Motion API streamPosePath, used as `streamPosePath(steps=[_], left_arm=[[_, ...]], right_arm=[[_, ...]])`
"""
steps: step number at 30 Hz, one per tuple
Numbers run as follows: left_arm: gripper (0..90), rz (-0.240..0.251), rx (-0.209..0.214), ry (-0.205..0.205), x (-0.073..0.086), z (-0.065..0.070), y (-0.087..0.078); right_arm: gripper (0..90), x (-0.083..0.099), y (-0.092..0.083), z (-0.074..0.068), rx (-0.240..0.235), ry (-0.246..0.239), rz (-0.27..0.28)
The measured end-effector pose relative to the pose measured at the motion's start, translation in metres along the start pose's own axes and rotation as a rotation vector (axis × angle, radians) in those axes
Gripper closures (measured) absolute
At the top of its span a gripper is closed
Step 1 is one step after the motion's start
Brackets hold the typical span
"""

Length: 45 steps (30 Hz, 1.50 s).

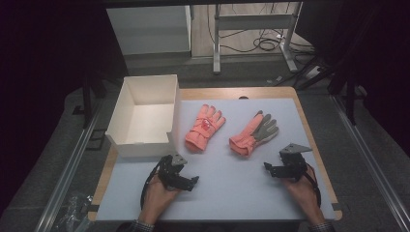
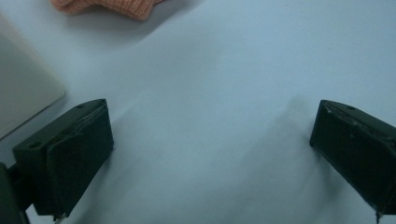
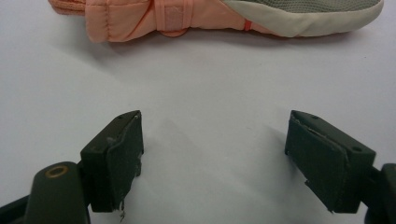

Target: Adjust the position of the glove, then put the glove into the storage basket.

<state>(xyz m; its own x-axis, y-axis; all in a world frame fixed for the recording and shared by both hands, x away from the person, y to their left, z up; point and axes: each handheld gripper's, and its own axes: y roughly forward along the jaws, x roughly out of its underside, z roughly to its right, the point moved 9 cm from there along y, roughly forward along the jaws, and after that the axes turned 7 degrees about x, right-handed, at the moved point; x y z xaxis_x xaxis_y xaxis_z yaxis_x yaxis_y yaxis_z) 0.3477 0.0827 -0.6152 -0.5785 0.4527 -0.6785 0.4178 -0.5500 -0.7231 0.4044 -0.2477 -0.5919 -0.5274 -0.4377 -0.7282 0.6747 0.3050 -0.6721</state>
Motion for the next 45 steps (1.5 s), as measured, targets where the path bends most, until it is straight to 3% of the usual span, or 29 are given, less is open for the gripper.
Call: streamPosePath(steps=[19, 23, 28, 32, 36, 45], left_arm=[[0.0, 0.012, 0.000, 0.003, 0.000, 0.000, 0.000], [0.0, 0.010, 0.001, 0.005, 0.000, -0.001, 0.000], [0.0, 0.009, 0.001, 0.005, 0.000, -0.001, 0.000], [0.0, 0.010, 0.001, 0.004, 0.000, -0.001, 0.000], [0.0, 0.010, 0.002, 0.004, 0.000, -0.001, 0.000], [0.0, 0.010, 0.002, 0.004, 0.000, -0.001, 0.000]], right_arm=[[19.1, -0.001, 0.000, 0.000, 0.001, 0.001, -0.006], [19.6, -0.001, -0.001, -0.001, -0.001, 0.013, -0.012], [19.6, -0.008, -0.004, -0.001, -0.024, 0.065, 0.000], [19.9, -0.017, -0.004, 0.003, -0.017, 0.066, 0.017], [24.4, -0.026, -0.003, 0.005, -0.015, 0.049, 0.010], [39.6, -0.052, 0.001, 0.012, -0.031, 0.071, 0.031]])
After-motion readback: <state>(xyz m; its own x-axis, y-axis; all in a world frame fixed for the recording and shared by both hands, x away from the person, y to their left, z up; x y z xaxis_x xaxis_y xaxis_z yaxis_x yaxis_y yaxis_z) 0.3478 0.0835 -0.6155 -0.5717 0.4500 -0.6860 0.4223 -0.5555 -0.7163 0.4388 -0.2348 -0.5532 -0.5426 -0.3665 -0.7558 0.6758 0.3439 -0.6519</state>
